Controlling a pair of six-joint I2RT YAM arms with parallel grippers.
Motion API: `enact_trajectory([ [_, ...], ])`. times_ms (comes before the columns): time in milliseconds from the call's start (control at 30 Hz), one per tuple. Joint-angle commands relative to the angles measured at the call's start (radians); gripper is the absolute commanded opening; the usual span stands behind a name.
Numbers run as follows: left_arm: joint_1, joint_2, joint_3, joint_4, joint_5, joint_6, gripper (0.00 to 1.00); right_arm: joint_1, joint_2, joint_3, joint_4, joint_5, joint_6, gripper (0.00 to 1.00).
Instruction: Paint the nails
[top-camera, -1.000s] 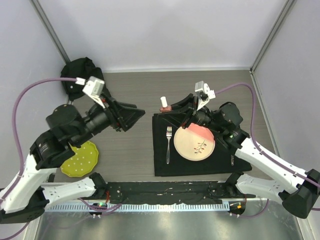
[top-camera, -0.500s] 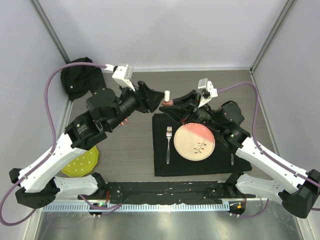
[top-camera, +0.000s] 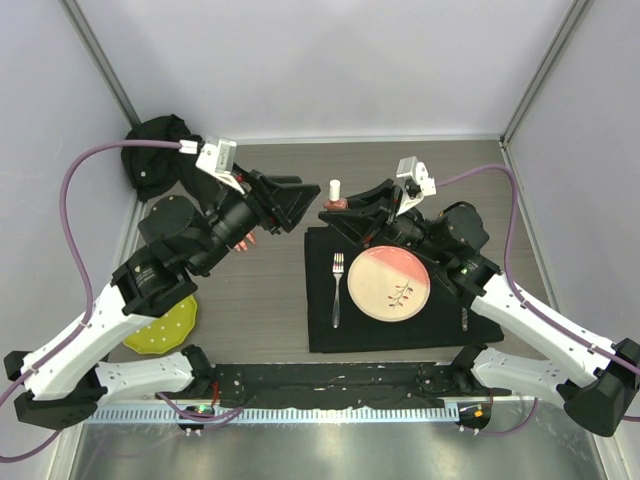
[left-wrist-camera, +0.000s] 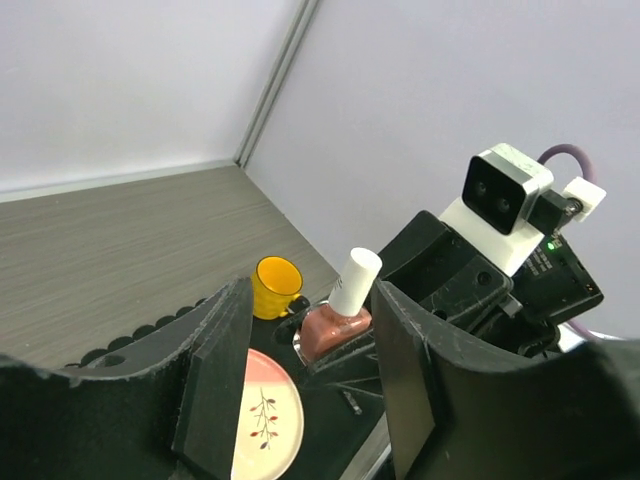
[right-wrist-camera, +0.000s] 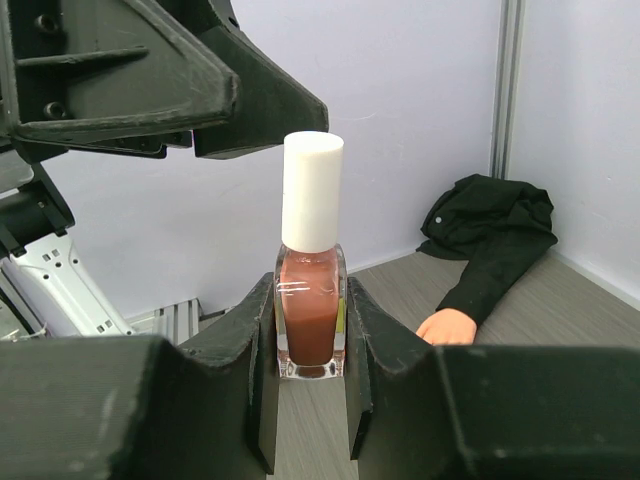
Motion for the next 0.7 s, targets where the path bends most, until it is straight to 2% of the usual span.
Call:
enact_trajectory([
  [0, -0.005, -0.017, 0.0, 0.117, 0.087, 0.04, 0.56, -0.002, -0.004, 0.036, 0.035, 0.032, -0.01, 0.01],
  [33, -0.005, 0.022, 0.026, 0.064, 0.137, 0.046, 0.56, -0.001, -0.004, 0.04, 0.032, 0.033, -0.009, 0.01],
  [167, -0.005, 0.106, 0.165, -0.083, 0.15, 0.085, 0.47, -0.003, -0.003, 0.052, 0.021, 0.036, -0.007, 0.01],
  [400, -0.005, 0.134, 0.179, -0.096, 0.15, 0.128, 0.45, -0.002, -0.011, 0.064, 0.001, 0.039, -0.012, 0.01],
  [667, -0.008, 0.158, 0.182, -0.096, 0.176, 0.106, 0.42, -0.003, -0.009, 0.067, -0.001, 0.036, -0.006, 0.01],
])
